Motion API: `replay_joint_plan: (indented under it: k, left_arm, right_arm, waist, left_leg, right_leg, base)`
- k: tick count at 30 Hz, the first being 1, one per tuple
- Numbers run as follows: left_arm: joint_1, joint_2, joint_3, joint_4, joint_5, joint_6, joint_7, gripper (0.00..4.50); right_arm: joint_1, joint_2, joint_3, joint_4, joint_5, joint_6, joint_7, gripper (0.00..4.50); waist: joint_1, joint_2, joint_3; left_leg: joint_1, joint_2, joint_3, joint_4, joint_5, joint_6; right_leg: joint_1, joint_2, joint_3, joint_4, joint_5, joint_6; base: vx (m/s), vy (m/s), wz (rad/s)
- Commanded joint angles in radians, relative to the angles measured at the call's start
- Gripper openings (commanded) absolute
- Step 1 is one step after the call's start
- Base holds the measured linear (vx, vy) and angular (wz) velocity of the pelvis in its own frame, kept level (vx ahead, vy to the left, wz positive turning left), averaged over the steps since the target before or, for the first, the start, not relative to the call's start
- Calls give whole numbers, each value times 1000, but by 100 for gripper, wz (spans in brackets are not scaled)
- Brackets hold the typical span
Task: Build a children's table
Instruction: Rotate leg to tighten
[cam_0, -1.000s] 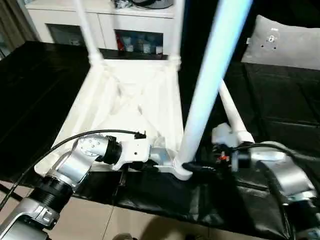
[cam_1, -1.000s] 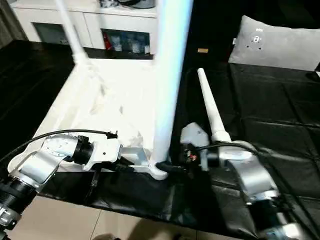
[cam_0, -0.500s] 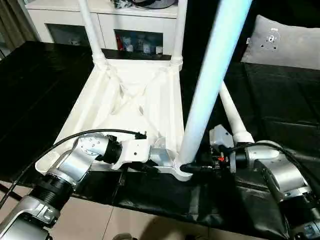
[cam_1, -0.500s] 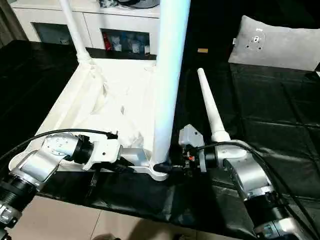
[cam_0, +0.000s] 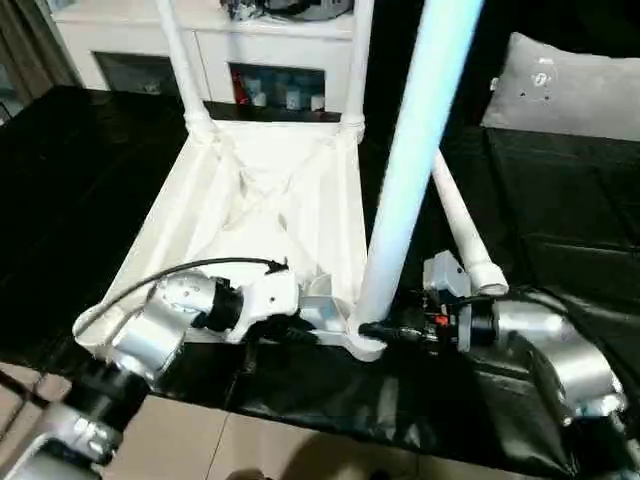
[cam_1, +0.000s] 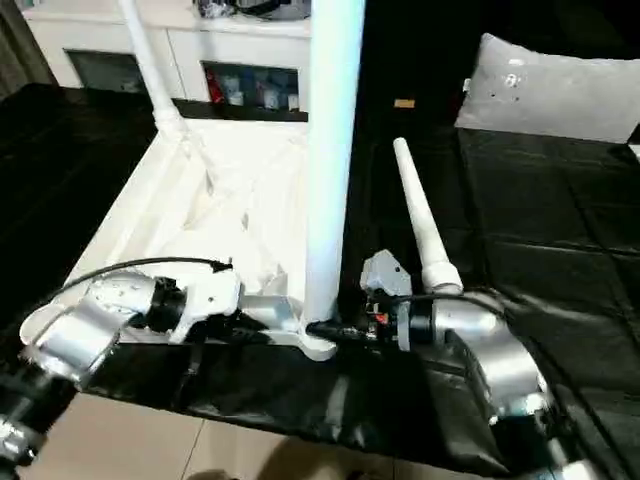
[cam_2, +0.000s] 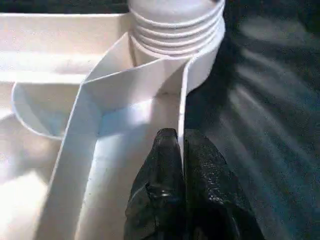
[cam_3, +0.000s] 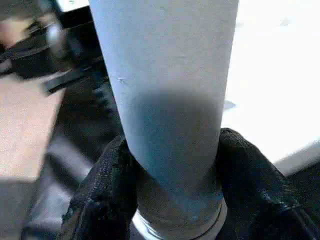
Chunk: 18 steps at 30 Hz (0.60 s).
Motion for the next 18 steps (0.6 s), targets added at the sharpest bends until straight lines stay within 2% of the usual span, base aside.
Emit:
replay_joint_plan:
  k: [1, 2, 3, 4, 5, 6, 7, 8, 9, 11, 12, 13, 14, 15, 16, 17, 18]
  left_arm:
    - [-12, -105, -2, -74, -38, 59, 117, 0]
    - [-11, -126, 3, -83, -36, 84, 147, 0]
    - [-10, -185, 21, -102, -23, 152, 230, 0]
    - [-10, -185, 21, -102, -23, 152, 230, 0]
    - [-12, -226, 33, -110, -16, 193, 283, 0]
    - [-16, -266, 47, -109, -8, 224, 341, 0]
    - [-24, -314, 62, -103, -1, 252, 402, 0]
    - [-38, -354, 80, -83, 6, 261, 462, 0]
    - [-59, -399, 100, -54, 13, 266, 532, 0]
    - [-99, -444, 123, -3, 38, 261, 633, 0]
    - [-111, -454, 129, 9, 50, 260, 662, 0]
    - [-121, -452, 132, 19, 56, 257, 670, 0]
    - [-126, -452, 134, 22, 61, 260, 675, 0]
    - [-132, -445, 133, 25, 68, 259, 676, 0]
    - [-133, -435, 128, 25, 76, 259, 671, 0]
    - [-129, -420, 122, 22, 86, 255, 662, 0]
    - [-128, -416, 121, 21, 89, 254, 661, 0]
  right_arm:
    - [18, 79, 77, -5, 9, 71, -58, 204]
    - [20, 96, 74, -6, 5, 82, -87, 204]
    - [21, 143, 60, -2, -9, 117, -171, 204]
    - [21, 143, 60, -2, -9, 117, -171, 204]
    - [14, 179, 45, 8, -13, 137, -231, 204]
    - [5, 214, 29, 24, -17, 147, -286, 204]
    - [-11, 259, 4, 50, -22, 156, -358, 204]
    - [-30, 298, -20, 81, -27, 160, -423, 204]
    - [-59, 342, -44, 125, -39, 161, -504, 204]
    - [-108, 393, -65, 196, -74, 137, -605, 204]
    - [-122, 405, -68, 213, -88, 128, -629, 204]
    - [-133, 410, -70, 227, -98, 117, -644, 204]
    - [-139, 414, -73, 235, -105, 112, -657, 204]
    - [-143, 418, -78, 240, -100, 102, -650, 239]
    - [-142, 418, -81, 235, -97, 101, -640, 260]
    - [-136, 414, -87, 224, -92, 91, -624, 274]
    - [-134, 414, -91, 220, -90, 91, -621, 276]
  waist:
    - [-13, -7, -40]
    - [-27, -4, -39]
    - [-45, -6, -38]
    - [-52, 0, -39]
    - [-59, 3, -38]
    - [-81, 16, -42]
    - [-99, 16, -38]
    - [-102, 22, -36]
    - [-121, 18, -34]
    - [-130, 17, -34]
    - [-147, 13, -35]
    - [-152, 10, -37]
    - [-156, 9, -39]
    - [-156, 13, -38]
    - [-156, 14, -40]
    - [-153, 16, -41]
    - [-151, 15, -43]
  left_leg:
    - [-1, 16, -2, -78, -330, 26]
    - [8, 13, -4, -73, -361, 20]
    - [2, 10, -10, -71, -377, 19]
    - [3, 13, -12, -71, -387, 17]
    - [6, 14, -15, -71, -401, 21]
    - [-11, 33, -28, -85, -441, 27]
    - [-15, 48, -36, -96, -501, 21]
    - [-9, 51, -40, -100, -543, 18]
    - [-8, 55, -45, -104, -593, 17]
    - [-12, 52, -49, -106, -609, 17]
    - [0, 29, -40, -86, -575, 20]
    - [5, 15, -33, -73, -535, 23]
    - [2, -7, -22, -56, -447, 33]
    - [-10, -2, -26, -59, -412, 41]
    - [-17, 4, -30, -63, -410, 42]
    - [-22, 12, -35, -68, -416, 40]
    - [-20, 11, -36, -70, -411, 40]
  right_leg:
    - [40, -59, 32, -113, -684, -15]
    - [36, -56, 17, -129, -717, 14]
    - [44, -53, 0, -139, -723, 39]
    - [47, -54, -8, -143, -720, 47]
    - [48, -54, -16, -150, -715, 53]
    - [71, -58, -26, -139, -640, 47]
    - [76, -56, -27, -132, -608, 45]
    - [74, -55, -30, -131, -605, 44]
    - [77, -53, -29, -122, -600, 45]
    - [80, -57, -21, -115, -606, 46]
    - [64, -64, -26, -138, -669, 55]
    - [58, -69, -31, -153, -697, 60]
    - [51, -76, -39, -168, -731, 67]
    - [59, -80, -45, -166, -713, 67]
    - [63, -80, -45, -161, -692, 65]
    - [64, -76, -41, -154, -659, 62]
    - [61, -75, -38, -150, -628, 46]
  base:
    - [0, 0, 0]
    - [0, 0, 0]
    - [0, 0, 0]
    - [0, 0, 0]
    - [0, 0, 0]
    - [0, 0, 0]
    - [0, 0, 0]
    - [0, 0, 0]
    - [0, 0, 0]
    - [0, 0, 0]
    - [0, 0, 0]
    - [0, 0, 0]
    - [0, 0, 0]
    - [0, 0, 0]
    - [0, 0, 0]
    - [0, 0, 0]
    - [0, 0, 0]
